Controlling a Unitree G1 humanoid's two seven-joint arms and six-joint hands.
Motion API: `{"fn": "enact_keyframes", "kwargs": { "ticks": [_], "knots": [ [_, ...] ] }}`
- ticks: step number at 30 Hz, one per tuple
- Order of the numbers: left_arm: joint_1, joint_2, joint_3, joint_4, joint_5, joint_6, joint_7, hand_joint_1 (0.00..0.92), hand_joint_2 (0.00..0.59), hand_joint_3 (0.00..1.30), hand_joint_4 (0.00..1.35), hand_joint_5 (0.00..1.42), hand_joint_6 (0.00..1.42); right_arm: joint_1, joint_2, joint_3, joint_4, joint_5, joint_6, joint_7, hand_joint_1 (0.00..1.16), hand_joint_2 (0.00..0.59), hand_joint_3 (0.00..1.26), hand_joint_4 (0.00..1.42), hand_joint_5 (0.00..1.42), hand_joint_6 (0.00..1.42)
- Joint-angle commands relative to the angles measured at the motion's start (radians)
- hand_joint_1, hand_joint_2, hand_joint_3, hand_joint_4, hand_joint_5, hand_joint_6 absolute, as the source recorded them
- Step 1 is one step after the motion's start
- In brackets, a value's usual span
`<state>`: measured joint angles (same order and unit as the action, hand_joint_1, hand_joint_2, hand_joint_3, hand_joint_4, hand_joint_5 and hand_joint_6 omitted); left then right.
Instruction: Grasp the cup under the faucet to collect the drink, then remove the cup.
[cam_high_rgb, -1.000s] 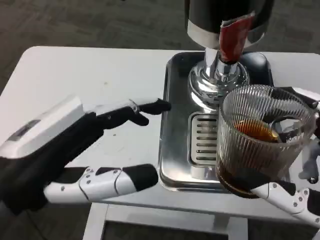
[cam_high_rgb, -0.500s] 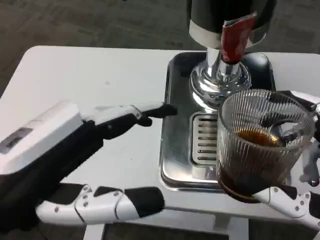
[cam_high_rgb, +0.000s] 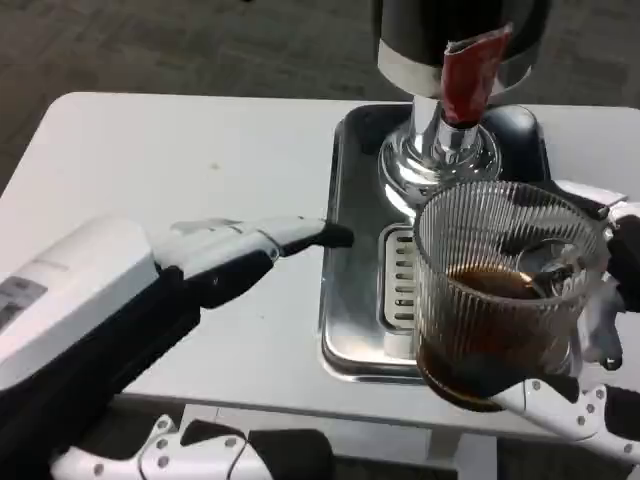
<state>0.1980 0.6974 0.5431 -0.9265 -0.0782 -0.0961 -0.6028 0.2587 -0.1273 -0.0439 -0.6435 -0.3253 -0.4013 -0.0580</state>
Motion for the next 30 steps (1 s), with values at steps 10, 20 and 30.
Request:
{"fn": "enact_keyframes", "kwargs": {
  "ticks": [10, 20, 30],
  "knots": [
    [0.09, -0.021, 0.06, -0.044, 0.005, -0.026, -0.015, 0.0, 0.061, 0.14, 0.04, 0.11, 0.13, 0.022, 0.006, -0.002, -0.05, 0.018, -0.047, 0.0, 0.78, 0.216, 0.9, 1.06, 1.26, 1.42],
    [0.139, -0.023, 0.108, -0.037, 0.02, -0.113, -0.044, 0.0, 0.054, 0.12, 0.0, 0.0, 0.06, 0.028, -0.002, -0.031, -0.064, 0.039, -0.038, 0.017, 0.78, 0.221, 0.9, 1.06, 1.26, 1.42],
    [0.168, -0.025, 0.102, -0.05, 0.02, -0.111, -0.067, 0.0, 0.05, 0.11, 0.0, 0.0, 0.05, 0.029, 0.001, -0.042, -0.066, 0.049, -0.037, 0.026, 0.78, 0.224, 0.91, 1.07, 1.27, 1.42]
  ]
}}
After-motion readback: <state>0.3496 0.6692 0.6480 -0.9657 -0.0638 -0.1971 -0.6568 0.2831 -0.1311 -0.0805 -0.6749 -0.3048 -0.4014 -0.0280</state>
